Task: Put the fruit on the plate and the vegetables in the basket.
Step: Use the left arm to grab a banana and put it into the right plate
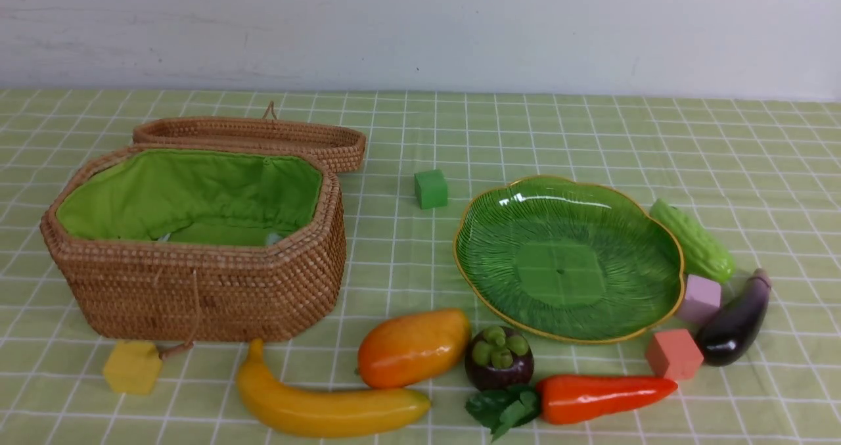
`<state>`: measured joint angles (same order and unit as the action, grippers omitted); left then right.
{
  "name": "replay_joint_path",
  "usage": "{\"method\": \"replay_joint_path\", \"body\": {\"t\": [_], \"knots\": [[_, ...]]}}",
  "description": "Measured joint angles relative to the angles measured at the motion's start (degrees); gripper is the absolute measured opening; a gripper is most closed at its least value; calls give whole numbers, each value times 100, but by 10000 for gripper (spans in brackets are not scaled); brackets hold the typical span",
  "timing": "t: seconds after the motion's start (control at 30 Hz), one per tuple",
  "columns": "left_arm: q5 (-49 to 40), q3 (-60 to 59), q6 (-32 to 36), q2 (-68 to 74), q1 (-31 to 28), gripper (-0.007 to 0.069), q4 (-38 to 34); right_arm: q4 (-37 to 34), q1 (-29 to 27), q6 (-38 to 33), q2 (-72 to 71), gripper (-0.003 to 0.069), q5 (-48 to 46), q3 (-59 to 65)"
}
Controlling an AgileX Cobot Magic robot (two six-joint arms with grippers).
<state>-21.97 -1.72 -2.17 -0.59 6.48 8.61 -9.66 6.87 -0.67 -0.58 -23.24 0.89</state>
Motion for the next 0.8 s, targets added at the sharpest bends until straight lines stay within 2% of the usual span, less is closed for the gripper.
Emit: {"method": "replay_joint_path", "body": {"t": [0.13, 0.3, 0.4, 0.47, 0.57, 0.6, 0.63, 0.67, 0.8], "knots": [[6, 0, 86, 0, 0, 237, 411, 0, 0, 0, 0, 241, 0, 0], [24, 0, 98, 0, 0, 237, 471, 49, 0, -29, 0, 241, 5, 0], [324, 0, 8, 0, 0, 237, 520, 289, 0, -299, 0, 241, 43, 0], [645, 0, -320, 0, 0, 237, 153, 394, 0, -377, 0, 241, 43, 0], [1119, 0, -1210, 0, 0, 237, -861, 474, 0, -459, 0, 241, 48, 0], [1168, 0, -1274, 0, 0, 237, -955, 474, 0, -459, 0, 241, 48, 0], [1320, 0, -1772, 0, 0, 237, -1594, 485, 0, -465, 0, 241, 62, 0], [1448, 0, -2099, 0, 0, 237, -1912, 501, 0, -465, 0, 241, 87, 0], [1760, 0, -2789, 0, 0, 237, -2814, 327, 0, -454, 0, 241, 185, 11]]}}
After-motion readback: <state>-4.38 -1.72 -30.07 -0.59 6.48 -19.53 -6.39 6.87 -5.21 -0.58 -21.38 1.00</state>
